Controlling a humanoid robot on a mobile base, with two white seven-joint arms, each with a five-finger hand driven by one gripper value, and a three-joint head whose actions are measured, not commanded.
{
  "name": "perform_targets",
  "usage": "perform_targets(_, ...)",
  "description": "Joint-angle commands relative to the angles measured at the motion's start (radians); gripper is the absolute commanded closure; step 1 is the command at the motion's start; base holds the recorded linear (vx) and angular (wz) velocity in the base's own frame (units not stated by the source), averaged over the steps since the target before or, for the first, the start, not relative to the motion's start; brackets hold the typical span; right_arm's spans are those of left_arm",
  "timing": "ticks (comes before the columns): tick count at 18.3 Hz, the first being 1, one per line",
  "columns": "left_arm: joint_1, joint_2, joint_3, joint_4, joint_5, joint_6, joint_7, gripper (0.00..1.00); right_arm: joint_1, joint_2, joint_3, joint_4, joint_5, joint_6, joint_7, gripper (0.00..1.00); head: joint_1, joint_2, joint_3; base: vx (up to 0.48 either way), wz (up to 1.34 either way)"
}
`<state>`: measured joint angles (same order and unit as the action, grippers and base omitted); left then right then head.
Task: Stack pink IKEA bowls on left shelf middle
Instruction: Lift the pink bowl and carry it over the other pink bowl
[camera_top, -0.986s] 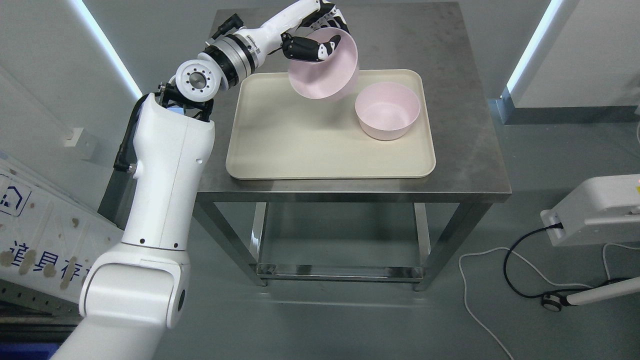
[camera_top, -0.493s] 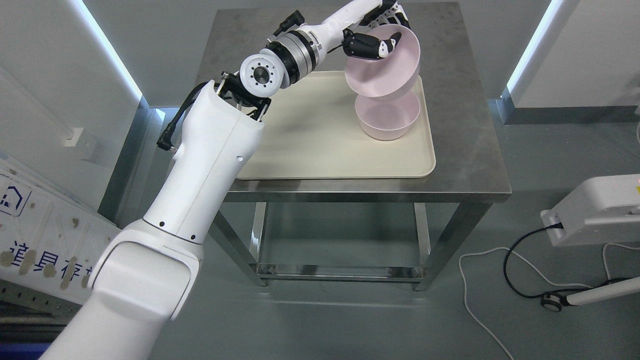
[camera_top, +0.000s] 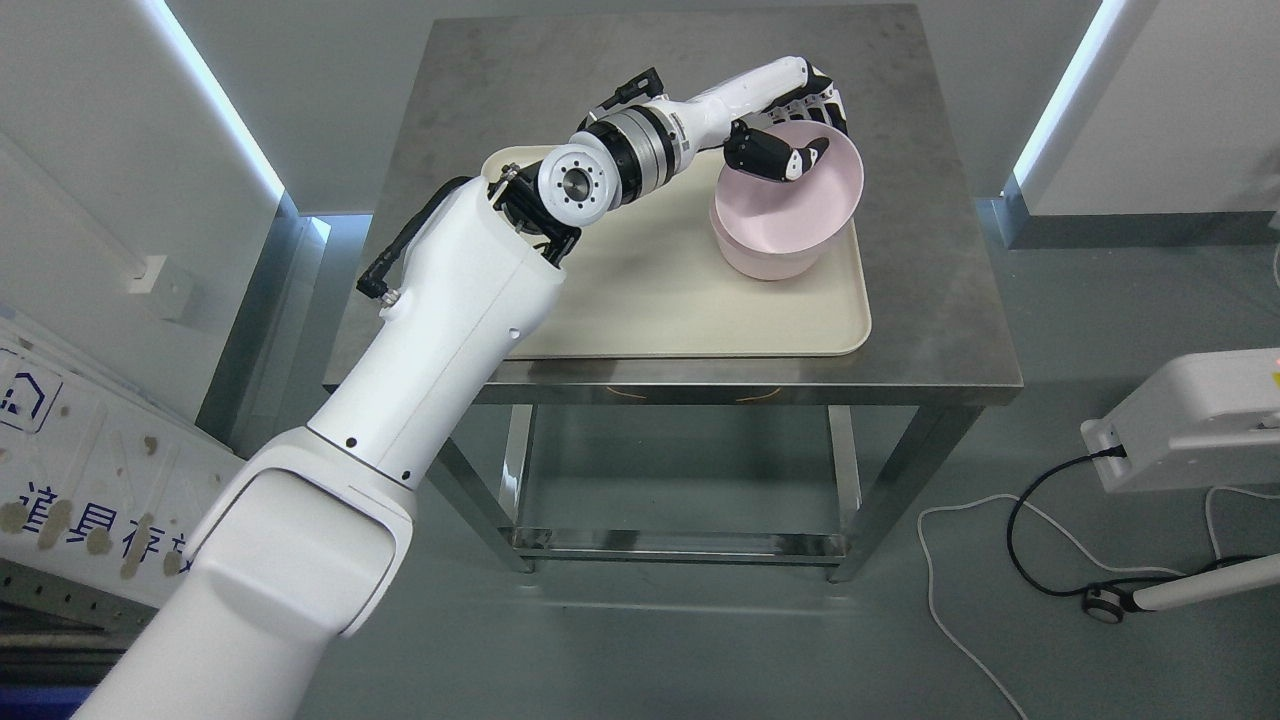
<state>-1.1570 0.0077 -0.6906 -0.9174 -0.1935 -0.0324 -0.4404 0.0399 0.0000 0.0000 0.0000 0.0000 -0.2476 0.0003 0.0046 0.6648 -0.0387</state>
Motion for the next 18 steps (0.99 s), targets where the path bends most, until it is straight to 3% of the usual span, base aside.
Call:
perform_targets(1,-0.01,0.01,0.022,0.118,-0.05,-0.006,0.0,0.96,0.0,-0.017,-0.005,-0.017,-0.002,0.001,0.0,0.0,0.0,0.0,0.0,0.0,0.0)
perform_targets(8,-0.029,0.01,0.124,0.138,-0.058,-0.007,0.016,0.95,0.0,-0.017,-0.005,-0.017,-0.002,0.001,0.0,0.0,0.0,0.0,0.0,0.0,0.0)
perform_targets(18,-0.033,0.01,0.117,0.141,-0.061,-0.006,0.019,0.92,0.0,-0.017,-0.005,-0.017,-0.002,0.001,0.0,0.0,0.0,0.0,0.0,0.0,0.0)
